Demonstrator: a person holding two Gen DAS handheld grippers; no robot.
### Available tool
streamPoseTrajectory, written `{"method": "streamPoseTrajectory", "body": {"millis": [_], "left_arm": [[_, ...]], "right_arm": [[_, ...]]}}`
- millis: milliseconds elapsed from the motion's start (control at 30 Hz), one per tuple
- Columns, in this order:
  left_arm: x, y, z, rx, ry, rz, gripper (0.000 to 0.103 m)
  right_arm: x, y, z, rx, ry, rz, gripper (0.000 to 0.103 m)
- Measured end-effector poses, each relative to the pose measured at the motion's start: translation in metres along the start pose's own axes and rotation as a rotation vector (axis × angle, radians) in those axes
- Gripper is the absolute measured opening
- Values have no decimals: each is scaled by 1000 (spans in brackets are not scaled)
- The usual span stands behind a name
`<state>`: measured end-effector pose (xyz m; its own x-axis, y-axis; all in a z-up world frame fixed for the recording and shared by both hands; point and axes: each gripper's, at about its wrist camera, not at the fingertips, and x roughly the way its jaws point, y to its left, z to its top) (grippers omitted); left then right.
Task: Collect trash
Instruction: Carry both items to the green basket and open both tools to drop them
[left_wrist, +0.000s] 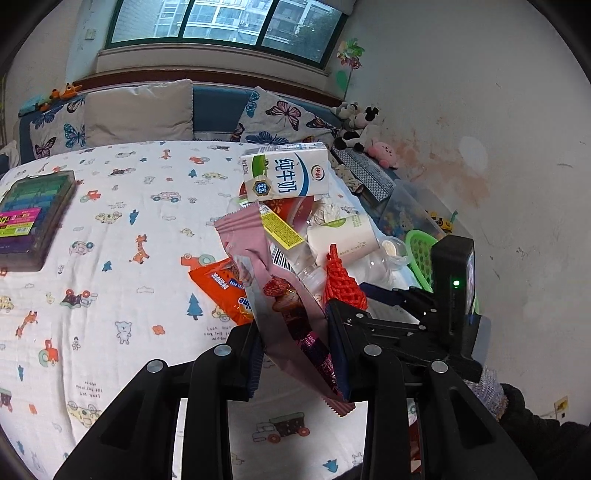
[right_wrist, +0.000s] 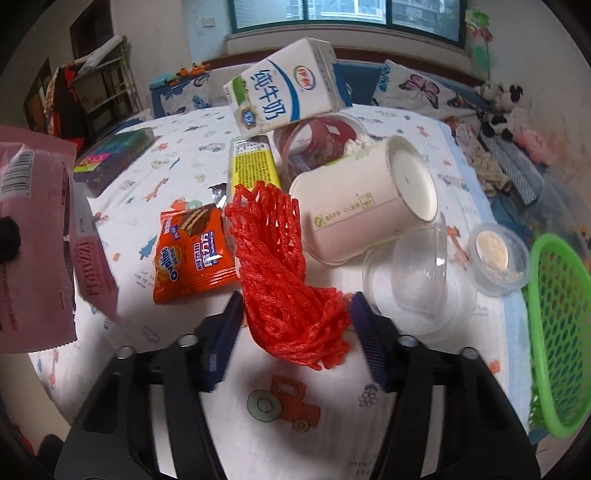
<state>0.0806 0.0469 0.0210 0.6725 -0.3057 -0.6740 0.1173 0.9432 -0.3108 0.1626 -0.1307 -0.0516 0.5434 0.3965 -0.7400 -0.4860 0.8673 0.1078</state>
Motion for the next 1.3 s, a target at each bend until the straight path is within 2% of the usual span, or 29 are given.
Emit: {"method": "streamPoseTrajectory", "body": {"millis": [33, 100, 267, 433, 667, 867, 1000, 1167, 1300], "left_arm": [[1, -1, 2, 5, 1, -5, 31], [3, -3, 3, 13, 2, -12, 31], [9, -20, 12, 51, 8, -50, 31], [17, -52, 27, 111, 7, -110, 31], [41, -113, 50, 204, 11, -199, 31], [74, -163, 73, 260, 27, -255, 31], [97, -188, 83, 282, 48, -292, 31], [133, -222, 90, 326, 96, -317, 31], [162, -248, 87, 363, 142, -325, 31]], "right_arm": [[-4, -2, -1, 10, -6, 10, 50], [-14, -6, -1, 32, -19, 27, 48], [-51, -21, -4, 81, -75, 43, 46], [-85, -52, -9, 163, -123, 41, 46], [-122, -121, -20, 276, -171, -83, 46], [-130, -178, -33, 343, -167, -201, 47], [-127, -216, -46, 415, -152, -232, 48], [-120, -243, -61, 477, -130, -266, 49], [-120, -258, -72, 513, -125, -285, 58]]}}
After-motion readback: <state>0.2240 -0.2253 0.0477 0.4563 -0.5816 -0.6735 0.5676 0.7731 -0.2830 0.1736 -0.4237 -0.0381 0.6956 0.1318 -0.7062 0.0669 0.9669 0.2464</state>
